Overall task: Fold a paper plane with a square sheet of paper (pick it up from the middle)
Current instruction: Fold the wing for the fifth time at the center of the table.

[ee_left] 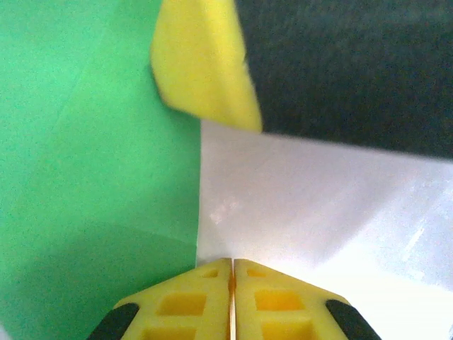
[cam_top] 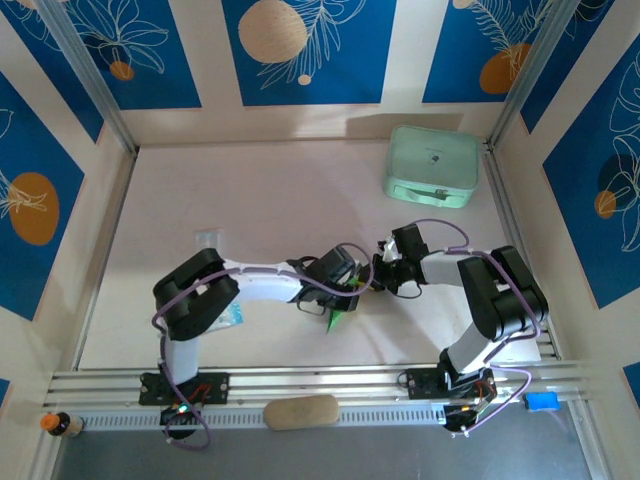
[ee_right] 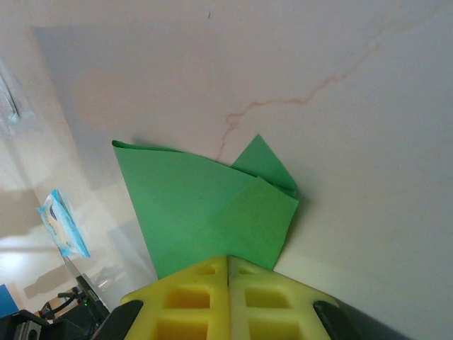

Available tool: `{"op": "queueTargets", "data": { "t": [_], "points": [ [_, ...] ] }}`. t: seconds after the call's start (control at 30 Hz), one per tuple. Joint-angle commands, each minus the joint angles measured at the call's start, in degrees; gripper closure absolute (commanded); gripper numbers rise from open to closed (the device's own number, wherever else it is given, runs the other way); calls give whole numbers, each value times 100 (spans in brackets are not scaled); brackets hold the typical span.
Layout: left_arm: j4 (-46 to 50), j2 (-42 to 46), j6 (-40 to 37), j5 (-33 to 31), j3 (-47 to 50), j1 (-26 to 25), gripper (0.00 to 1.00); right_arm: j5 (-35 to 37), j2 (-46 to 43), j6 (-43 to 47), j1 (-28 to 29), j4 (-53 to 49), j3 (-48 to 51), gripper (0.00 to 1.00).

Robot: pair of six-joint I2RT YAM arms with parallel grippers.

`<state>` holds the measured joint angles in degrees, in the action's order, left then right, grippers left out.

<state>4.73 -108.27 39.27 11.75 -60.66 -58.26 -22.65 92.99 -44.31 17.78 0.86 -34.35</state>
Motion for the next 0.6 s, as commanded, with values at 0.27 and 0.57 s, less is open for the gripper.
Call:
{"op": "queueTargets", "data": {
  "t": [0.27,0.57],
  "points": [
    [230,606,274,78,954,-26,91,644,299,101,-3,-525,135,100],
    [161,1185,389,-41,1440,-36,91,632,287,98,11,-515,130,100]
  ]
}}
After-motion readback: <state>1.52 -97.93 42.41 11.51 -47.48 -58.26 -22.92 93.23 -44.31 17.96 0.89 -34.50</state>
